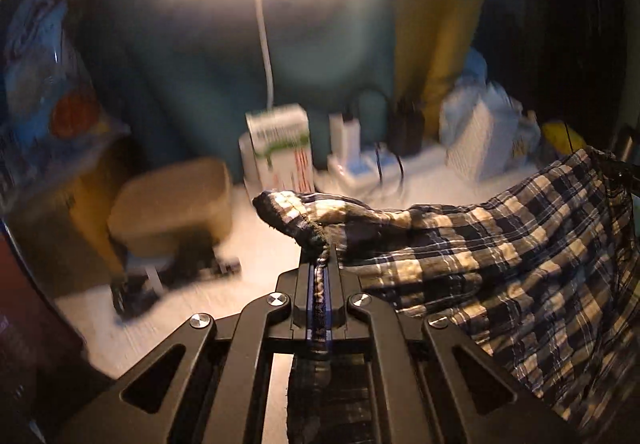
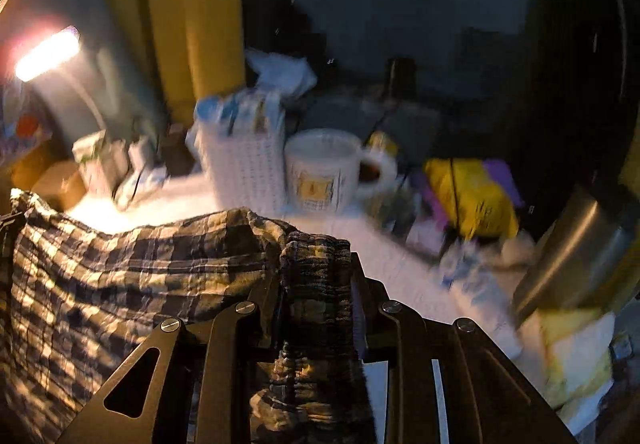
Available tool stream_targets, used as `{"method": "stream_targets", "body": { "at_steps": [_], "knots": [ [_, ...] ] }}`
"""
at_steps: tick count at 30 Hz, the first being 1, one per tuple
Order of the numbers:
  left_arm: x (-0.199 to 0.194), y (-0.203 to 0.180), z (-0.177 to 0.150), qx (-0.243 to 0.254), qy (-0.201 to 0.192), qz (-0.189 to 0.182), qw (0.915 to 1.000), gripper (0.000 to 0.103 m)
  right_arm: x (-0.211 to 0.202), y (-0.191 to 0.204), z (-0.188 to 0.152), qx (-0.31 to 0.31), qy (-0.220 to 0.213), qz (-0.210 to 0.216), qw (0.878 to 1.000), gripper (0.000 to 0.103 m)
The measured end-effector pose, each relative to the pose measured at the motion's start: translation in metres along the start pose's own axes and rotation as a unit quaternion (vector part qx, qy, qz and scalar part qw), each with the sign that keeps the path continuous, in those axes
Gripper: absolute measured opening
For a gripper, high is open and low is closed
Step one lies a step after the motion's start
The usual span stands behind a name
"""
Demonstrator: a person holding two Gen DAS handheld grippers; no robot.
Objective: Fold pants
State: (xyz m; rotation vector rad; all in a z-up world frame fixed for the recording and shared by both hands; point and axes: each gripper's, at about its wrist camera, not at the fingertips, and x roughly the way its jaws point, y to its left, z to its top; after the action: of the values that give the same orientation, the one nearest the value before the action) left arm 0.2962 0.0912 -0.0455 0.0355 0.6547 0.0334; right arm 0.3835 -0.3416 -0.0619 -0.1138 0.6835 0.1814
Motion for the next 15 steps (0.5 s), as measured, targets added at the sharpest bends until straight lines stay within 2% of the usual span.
{"method": "stream_targets", "body": {
  "at_steps": [3,7,10,15],
  "knots": [
    [0.011,0.005,0.021,-0.005,-0.021,0.009,0.9997,0.001,0.0,-0.003,0.024,0.0,-0.023,-0.015,1.0,0.026],
    [0.031,0.01,0.038,-0.005,-0.031,0.026,0.9992,0.001,0.012,-0.008,0.047,0.005,-0.029,-0.024,0.999,0.026],
    [0.053,0.012,0.039,-0.006,-0.022,0.034,0.9992,0.001,0.033,-0.008,0.054,0.002,-0.019,-0.028,0.999,0.026],
    [0.089,0.019,0.035,-0.014,0.0,0.049,0.9987,0.001,0.08,-0.014,0.043,0.009,0.018,-0.033,0.999,0.026]
  ]
}}
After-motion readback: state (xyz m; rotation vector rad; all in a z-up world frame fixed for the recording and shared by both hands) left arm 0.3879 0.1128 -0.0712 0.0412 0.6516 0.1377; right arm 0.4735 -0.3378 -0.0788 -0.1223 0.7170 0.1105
